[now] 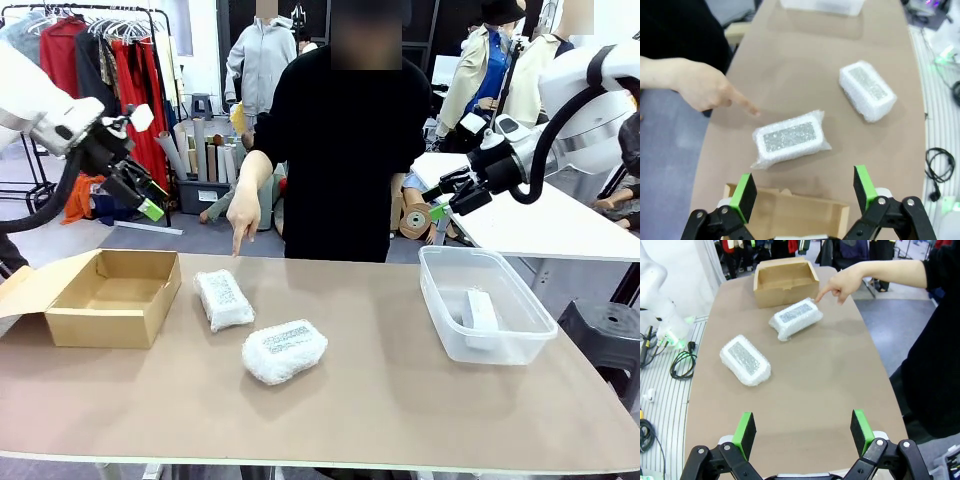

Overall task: Separate and place wrapped and unwrapped clocks.
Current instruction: Pick up the Digital clock indicated by the person.

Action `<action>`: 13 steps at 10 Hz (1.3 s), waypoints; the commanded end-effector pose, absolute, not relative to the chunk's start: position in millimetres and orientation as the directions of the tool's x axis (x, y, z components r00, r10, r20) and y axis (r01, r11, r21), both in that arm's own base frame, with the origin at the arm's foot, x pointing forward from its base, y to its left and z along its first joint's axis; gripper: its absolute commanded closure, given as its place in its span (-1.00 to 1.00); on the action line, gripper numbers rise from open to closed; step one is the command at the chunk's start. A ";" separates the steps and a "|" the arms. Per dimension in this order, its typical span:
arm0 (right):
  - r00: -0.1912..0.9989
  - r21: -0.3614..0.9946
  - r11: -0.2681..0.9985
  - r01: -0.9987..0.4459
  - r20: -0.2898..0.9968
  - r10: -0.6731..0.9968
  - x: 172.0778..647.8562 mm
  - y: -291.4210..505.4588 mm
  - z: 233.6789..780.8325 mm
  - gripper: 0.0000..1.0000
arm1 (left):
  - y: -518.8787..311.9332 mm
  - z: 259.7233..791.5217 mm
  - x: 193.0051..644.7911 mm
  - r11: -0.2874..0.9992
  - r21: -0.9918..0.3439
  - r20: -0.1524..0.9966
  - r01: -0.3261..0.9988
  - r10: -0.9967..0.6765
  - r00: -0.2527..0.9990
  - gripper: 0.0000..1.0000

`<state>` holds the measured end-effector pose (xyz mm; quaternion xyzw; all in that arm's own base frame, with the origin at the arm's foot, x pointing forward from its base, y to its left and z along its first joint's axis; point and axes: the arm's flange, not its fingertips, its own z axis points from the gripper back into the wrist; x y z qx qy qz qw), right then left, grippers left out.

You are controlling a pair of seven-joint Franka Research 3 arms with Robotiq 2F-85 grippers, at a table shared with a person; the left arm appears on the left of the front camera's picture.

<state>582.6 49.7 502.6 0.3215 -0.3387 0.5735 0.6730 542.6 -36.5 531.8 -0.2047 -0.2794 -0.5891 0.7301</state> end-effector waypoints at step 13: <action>0.106 0.038 0.133 -0.990 0.821 0.560 582.6 49.6 502.8 -1.00 | -146.5 542.0 486.4 0.552 0.073 0.284 0.830 -0.810 0.513 -1.00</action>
